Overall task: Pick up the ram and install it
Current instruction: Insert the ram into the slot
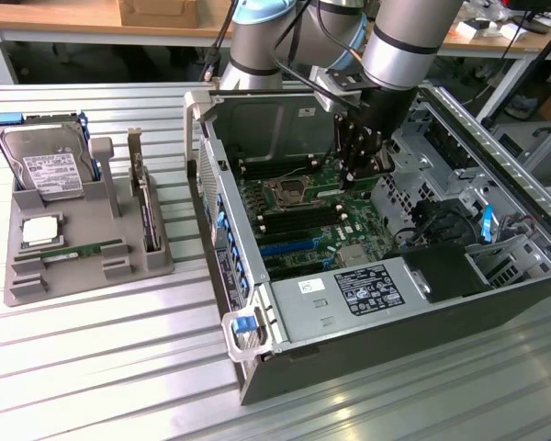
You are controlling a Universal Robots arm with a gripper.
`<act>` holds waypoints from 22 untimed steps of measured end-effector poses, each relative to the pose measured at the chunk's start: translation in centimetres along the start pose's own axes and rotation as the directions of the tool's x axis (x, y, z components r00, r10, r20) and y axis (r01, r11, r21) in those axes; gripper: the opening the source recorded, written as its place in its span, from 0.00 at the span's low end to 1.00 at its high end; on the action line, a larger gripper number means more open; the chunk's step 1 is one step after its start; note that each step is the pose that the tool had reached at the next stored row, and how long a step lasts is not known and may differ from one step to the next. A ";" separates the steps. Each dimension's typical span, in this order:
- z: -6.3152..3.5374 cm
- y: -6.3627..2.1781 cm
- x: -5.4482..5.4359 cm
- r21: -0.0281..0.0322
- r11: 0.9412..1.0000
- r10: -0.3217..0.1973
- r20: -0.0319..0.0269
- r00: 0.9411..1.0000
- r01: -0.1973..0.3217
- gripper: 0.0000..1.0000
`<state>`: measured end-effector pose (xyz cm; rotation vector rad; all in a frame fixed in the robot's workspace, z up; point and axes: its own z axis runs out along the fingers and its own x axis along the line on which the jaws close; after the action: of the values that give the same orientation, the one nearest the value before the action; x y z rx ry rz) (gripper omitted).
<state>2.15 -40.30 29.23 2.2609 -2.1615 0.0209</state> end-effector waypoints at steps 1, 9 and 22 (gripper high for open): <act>0.05 0.00 0.0 0.000 1.000 0.000 0.000 1.000 0.000 0.12; 0.40 0.00 0.0 0.000 1.000 0.000 0.000 1.000 0.000 0.12; 1.06 0.00 0.0 0.000 1.000 0.000 0.000 1.000 0.000 0.12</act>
<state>2.15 -40.30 28.17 2.2609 -2.1614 0.0209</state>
